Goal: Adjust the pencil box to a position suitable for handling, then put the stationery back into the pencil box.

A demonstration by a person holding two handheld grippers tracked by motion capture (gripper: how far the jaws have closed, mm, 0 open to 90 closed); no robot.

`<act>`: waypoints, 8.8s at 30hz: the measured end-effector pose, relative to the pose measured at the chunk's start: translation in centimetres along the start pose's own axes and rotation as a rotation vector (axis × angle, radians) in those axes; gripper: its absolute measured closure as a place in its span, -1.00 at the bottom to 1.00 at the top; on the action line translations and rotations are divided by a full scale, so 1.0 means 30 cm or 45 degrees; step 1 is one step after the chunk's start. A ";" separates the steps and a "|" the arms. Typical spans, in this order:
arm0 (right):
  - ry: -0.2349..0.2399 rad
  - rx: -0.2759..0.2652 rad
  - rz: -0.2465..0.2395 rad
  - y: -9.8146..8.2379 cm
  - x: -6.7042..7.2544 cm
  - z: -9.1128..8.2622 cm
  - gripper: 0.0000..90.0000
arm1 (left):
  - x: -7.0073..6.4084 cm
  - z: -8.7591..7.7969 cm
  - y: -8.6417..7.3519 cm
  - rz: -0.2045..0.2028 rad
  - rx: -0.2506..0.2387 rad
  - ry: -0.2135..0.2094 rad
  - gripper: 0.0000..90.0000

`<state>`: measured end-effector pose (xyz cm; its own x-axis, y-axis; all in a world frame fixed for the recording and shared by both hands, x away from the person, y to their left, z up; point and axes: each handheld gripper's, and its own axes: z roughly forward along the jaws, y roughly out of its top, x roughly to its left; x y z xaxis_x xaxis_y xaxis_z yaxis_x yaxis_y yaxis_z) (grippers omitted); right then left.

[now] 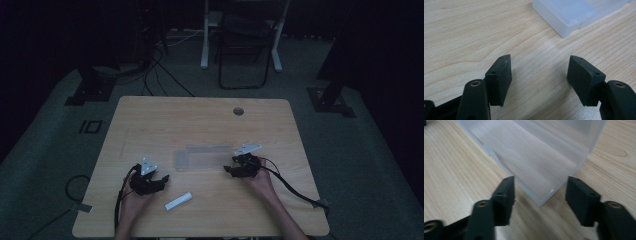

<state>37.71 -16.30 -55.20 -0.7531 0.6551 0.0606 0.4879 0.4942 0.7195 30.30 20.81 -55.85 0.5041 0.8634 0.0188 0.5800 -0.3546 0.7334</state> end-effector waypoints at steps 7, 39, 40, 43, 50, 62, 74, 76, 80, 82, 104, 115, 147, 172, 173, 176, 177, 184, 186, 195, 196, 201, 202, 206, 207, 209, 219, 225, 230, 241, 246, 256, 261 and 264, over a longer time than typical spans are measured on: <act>0.009 -0.107 0.115 0.029 -0.024 -0.010 0.09 | 0.000 0.000 0.000 0.001 -0.001 -0.001 -0.19; 0.068 -0.114 0.182 0.097 0.001 0.102 0.57 | -0.061 -0.023 0.012 0.081 -0.046 0.001 -0.44; 0.054 -0.114 0.168 0.097 0.004 0.095 0.50 | -0.062 -0.024 0.012 0.082 -0.051 0.003 -0.44; 0.037 -0.113 0.120 0.096 0.017 0.075 0.33 | -0.061 -0.025 0.011 0.082 -0.052 0.011 -0.44; 0.037 -0.071 0.006 0.069 0.038 0.041 0.20 | -0.061 -0.021 0.010 0.084 -0.049 0.010 -0.44; -0.005 -0.024 -0.033 0.083 0.032 0.104 0.77 | -0.068 -0.010 0.013 0.094 -0.031 0.030 -0.45; -0.060 0.000 -0.052 0.102 0.035 0.119 0.48 | -0.035 -0.026 0.007 0.034 -0.040 0.096 -0.46; -0.060 -0.009 -0.056 0.091 0.028 0.102 0.39 | -0.034 -0.034 0.007 0.033 -0.047 0.094 -0.46; -0.087 -0.004 -0.025 0.060 -0.001 0.056 0.24 | -0.046 -0.047 0.010 0.048 -0.069 0.074 -0.46; -0.103 0.006 -0.014 0.040 -0.023 0.031 0.18 | -0.054 -0.051 0.013 0.058 -0.075 0.064 -0.46; -0.139 -0.011 0.037 -0.151 -0.116 -0.134 -0.08 | -0.123 -0.105 0.012 0.128 -0.117 -0.087 -0.38; -0.139 -0.042 0.026 -0.160 -0.118 -0.131 -0.15 | -0.162 -0.130 -0.004 0.164 -0.114 -0.176 -0.37; -0.130 -0.079 0.018 -0.173 -0.122 -0.131 -0.15 | -0.240 -0.132 -0.055 0.321 0.054 -0.308 0.23; -0.129 -0.079 0.017 -0.173 -0.122 -0.131 -0.15 | -0.236 -0.103 -0.049 0.325 0.102 -0.282 0.57; -0.130 -0.078 0.017 -0.173 -0.122 -0.131 -0.15 | -0.237 -0.102 -0.048 0.328 0.101 -0.281 0.57; -0.130 -0.079 0.017 -0.173 -0.122 -0.131 -0.15 | -0.238 -0.102 -0.047 0.331 0.101 -0.282 0.57; -0.130 -0.079 0.016 -0.173 -0.122 -0.131 -0.15 | -0.240 -0.102 -0.046 0.336 0.104 -0.280 0.57; -0.130 -0.078 0.015 -0.173 -0.122 -0.131 -0.15 | -0.242 -0.112 -0.032 0.346 0.077 -0.281 0.57; -0.129 -0.079 0.016 -0.173 -0.122 -0.131 -0.16 | -0.238 -0.115 -0.028 0.346 0.073 -0.281 0.57; -0.129 -0.078 0.015 -0.173 -0.121 -0.131 -0.16 | -0.221 -0.136 -0.007 0.345 0.037 -0.285 0.57; -0.130 -0.078 0.015 -0.173 -0.122 -0.131 -0.16 | -0.220 -0.138 -0.004 0.347 0.034 -0.283 0.57; -0.130 -0.078 0.015 -0.173 -0.122 -0.131 -0.16 | -0.218 -0.145 0.004 0.351 0.021 -0.275 0.57; -0.129 -0.078 0.015 -0.173 -0.121 -0.131 -0.16 | -0.218 -0.144 0.005 0.353 0.021 -0.274 0.57; -0.129 -0.078 0.015 -0.173 -0.121 -0.131 -0.16 | -0.221 -0.146 0.011 0.367 0.021 -0.274 0.57; -0.130 -0.078 0.015 -0.173 -0.122 -0.131 -0.16 | -0.222 -0.146 0.012 0.372 0.022 -0.273 0.57; -0.130 -0.078 0.015 -0.173 -0.122 -0.131 -0.16 | -0.223 -0.148 0.018 0.378 0.020 -0.275 0.57; -0.129 -0.078 0.015 -0.173 -0.121 -0.131 -0.16 | -0.215 -0.159 0.039 0.388 -0.003 -0.264 0.57; -0.129 -0.078 0.016 -0.173 -0.121 -0.131 -0.16 | -0.212 -0.166 0.058 0.410 -0.011 -0.258 0.57; -0.129 -0.078 0.016 -0.173 -0.121 -0.131 -0.16 | -0.208 -0.170 0.072 0.419 -0.023 -0.248 0.57; -0.128 -0.078 0.015 -0.173 -0.122 -0.131 -0.16 | -0.201 -0.179 0.104 0.441 -0.044 -0.238 0.57; -0.128 -0.078 0.015 -0.173 -0.122 -0.131 -0.16 | -0.200 -0.182 0.121 0.453 -0.053 -0.232 0.57; -0.128 -0.078 0.015 -0.173 -0.121 -0.131 -0.16 | -0.192 -0.172 0.147 0.458 -0.066 -0.238 0.57; -0.128 -0.078 0.015 -0.173 -0.121 -0.131 -0.16 | -0.182 -0.166 0.155 0.451 -0.070 -0.239 0.57; -0.128 -0.078 0.015 -0.173 -0.121 -0.131 -0.16 | -0.181 -0.166 0.162 0.451 -0.076 -0.235 0.57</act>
<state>36.19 -23.49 -56.44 -0.6978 0.7163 0.0014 0.4660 0.4524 0.7604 27.19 16.19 -49.02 0.7758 0.6106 0.1594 0.3140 -0.5926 0.7417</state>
